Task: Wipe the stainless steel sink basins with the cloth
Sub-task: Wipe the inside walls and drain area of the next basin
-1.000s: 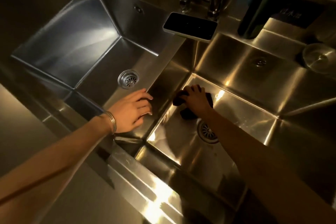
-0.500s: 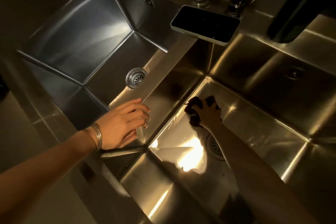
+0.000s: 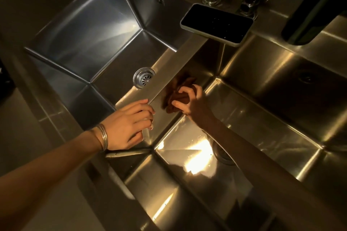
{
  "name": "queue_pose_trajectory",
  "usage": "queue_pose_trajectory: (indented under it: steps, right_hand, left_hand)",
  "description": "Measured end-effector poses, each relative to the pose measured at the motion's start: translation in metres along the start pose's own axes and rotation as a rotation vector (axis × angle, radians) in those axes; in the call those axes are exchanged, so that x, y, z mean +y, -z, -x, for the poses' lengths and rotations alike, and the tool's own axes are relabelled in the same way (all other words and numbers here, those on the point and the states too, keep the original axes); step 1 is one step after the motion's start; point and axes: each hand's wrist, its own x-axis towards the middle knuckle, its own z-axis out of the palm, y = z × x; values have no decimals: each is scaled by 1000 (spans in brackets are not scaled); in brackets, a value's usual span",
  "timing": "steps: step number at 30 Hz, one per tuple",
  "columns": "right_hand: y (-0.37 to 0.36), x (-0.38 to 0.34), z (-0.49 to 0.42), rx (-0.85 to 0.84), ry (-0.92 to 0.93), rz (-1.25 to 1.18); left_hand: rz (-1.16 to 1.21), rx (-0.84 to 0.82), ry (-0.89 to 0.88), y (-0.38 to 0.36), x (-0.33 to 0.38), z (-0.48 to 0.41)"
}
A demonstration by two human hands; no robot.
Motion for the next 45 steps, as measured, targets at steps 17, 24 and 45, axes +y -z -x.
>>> queue_pose_trajectory:
  steps: [17, 24, 45]
  right_hand:
    - [-60, -110, 101, -303, 668, 362]
    - [-70, -70, 90, -592, 510, 650]
    - [-5, -128, 167, -287, 399, 264]
  left_hand:
    - [-48, -89, -3, 35, -21, -41]
    - [-100, -100, -113, 19, -26, -67]
    - [16, -62, -115, 18, -29, -65]
